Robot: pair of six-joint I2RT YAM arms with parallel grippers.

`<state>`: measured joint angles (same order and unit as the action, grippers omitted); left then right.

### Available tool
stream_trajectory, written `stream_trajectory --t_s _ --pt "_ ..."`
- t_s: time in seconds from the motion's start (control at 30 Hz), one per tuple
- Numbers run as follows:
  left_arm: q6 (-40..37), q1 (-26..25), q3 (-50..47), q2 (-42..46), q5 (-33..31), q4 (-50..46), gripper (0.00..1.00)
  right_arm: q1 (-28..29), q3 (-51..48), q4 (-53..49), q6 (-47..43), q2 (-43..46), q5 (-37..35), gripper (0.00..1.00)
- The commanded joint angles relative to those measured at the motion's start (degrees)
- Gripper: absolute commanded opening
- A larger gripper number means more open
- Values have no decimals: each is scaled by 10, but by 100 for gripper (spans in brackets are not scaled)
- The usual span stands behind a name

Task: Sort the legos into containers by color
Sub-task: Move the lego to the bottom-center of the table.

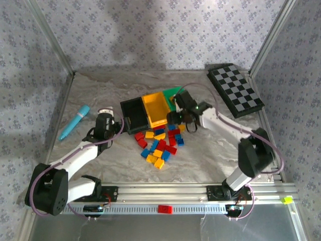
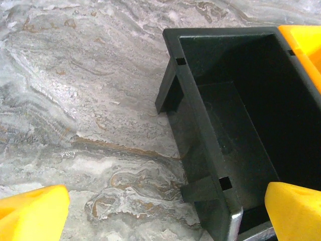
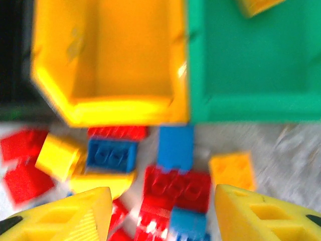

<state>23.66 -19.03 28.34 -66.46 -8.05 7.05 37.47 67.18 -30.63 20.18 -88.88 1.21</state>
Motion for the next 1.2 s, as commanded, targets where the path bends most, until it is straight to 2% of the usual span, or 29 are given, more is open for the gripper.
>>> stream_trajectory --t_s 0.0,0.2,0.37,0.83,1.17 --pt "9 6 28 -7 15 -8 100 46 -71 -26 -3 55 -12 58" --pt "15 13 33 -22 19 -11 100 115 -161 -35 30 105 -2 56" --pt "19 20 39 -34 22 -19 100 135 -176 -21 53 98 -2 55" --pt "23 27 36 -28 26 -20 100 125 -148 10 34 2 11 64" --pt "23 29 35 -27 25 -20 100 125 -129 27 19 -50 35 65"
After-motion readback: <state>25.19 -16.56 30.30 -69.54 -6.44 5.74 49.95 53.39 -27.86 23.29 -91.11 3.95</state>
